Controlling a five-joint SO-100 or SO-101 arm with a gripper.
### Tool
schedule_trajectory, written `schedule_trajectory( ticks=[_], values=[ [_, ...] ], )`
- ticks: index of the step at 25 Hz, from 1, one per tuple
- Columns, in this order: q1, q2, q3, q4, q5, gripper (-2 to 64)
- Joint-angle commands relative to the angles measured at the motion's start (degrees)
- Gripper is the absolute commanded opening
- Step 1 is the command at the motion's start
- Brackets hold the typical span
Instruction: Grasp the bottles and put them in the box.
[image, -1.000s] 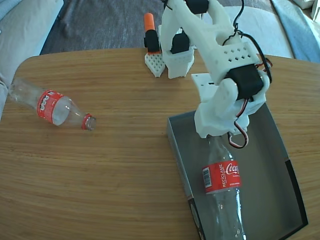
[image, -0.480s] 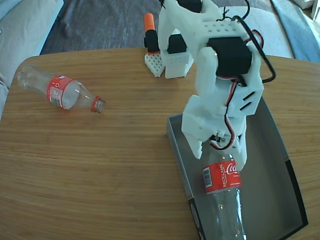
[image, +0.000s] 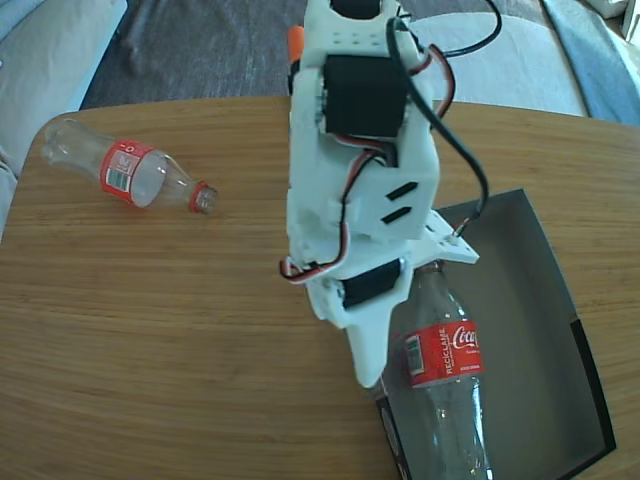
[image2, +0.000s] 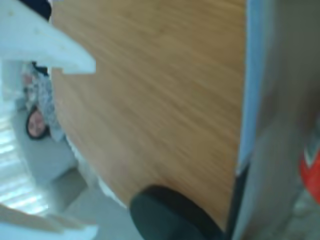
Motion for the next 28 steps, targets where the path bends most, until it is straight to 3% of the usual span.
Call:
schedule_trajectory(
  ticks=[1,10,20,26,28],
  values=[
    [4.75,5.36,1.14,-0.62,2.72,36.4],
    [18.11,11.16,14.5,-2.72,6.94,36.4],
    [29.09,19.6,32.43,-12.74,6.5,36.5],
    [35.51,24.26,38.76,-13.18,6.42,37.4],
    [37.97,25.66,40.43,-13.18,6.42,41.3]
  ],
)
